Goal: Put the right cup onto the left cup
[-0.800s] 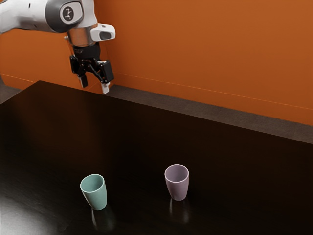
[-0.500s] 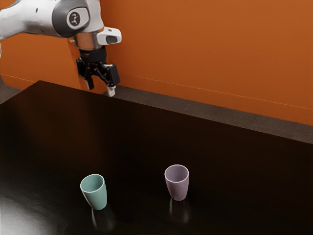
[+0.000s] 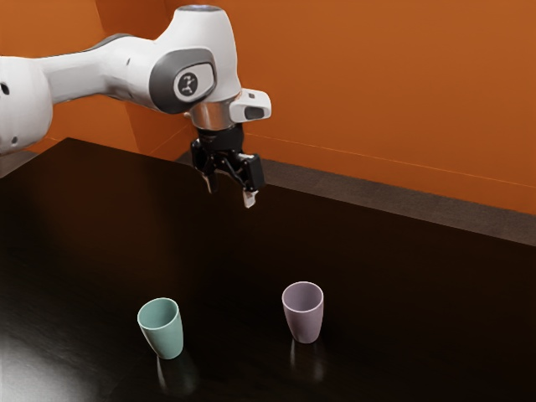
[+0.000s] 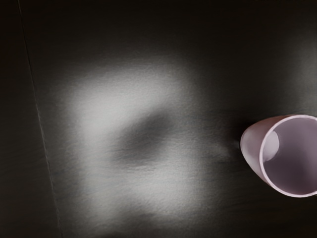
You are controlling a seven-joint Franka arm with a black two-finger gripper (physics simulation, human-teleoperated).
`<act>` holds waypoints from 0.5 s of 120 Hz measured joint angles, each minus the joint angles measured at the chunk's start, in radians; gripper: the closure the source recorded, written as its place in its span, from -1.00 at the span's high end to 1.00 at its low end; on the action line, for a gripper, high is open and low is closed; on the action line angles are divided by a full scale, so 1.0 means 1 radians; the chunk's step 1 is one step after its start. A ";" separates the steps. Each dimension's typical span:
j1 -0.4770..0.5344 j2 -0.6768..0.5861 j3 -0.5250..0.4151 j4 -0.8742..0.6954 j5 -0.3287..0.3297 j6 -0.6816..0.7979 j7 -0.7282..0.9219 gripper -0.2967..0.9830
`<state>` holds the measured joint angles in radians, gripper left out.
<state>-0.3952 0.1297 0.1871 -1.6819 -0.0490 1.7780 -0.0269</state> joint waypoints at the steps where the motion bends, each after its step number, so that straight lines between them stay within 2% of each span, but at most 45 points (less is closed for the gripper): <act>1: -0.002 0.002 0.000 -0.002 -0.002 0.003 -0.003 0.52; 60: -0.133 0.122 0.004 -0.094 -0.082 0.204 -0.138 0.43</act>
<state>-0.5281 0.2517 0.1916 -1.7762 -0.1306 1.9824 -0.1645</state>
